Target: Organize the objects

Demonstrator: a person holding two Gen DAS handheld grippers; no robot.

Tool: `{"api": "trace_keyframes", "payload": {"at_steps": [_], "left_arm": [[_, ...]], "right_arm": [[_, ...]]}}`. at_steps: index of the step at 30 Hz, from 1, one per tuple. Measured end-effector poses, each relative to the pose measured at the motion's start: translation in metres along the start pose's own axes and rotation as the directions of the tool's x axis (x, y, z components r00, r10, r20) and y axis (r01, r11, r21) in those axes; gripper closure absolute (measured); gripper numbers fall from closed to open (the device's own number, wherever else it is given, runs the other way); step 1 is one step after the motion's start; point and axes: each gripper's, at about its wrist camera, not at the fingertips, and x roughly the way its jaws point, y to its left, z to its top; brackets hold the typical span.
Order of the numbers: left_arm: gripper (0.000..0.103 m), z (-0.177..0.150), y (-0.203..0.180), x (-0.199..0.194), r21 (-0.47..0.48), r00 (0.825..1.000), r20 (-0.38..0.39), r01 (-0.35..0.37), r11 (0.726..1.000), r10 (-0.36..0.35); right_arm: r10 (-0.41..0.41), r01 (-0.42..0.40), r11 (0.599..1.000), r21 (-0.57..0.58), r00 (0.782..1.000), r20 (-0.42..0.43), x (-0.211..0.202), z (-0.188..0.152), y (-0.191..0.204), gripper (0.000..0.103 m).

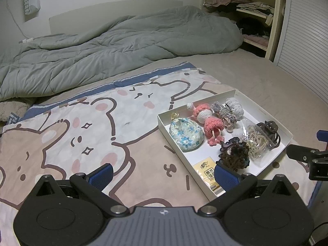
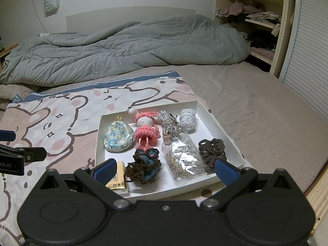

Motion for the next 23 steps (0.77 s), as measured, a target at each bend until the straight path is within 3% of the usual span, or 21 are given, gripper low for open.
{"api": "trace_keyframes", "payload": {"at_steps": [23], "left_arm": [[0.000,0.0018,0.0037,0.0001,-0.006,1.000,-0.011,0.000,1.000,0.000]], "right_arm": [[0.000,0.000,1.000,0.006,1.000,-0.002,-0.0013,-0.0014,0.0009,0.000]]}}
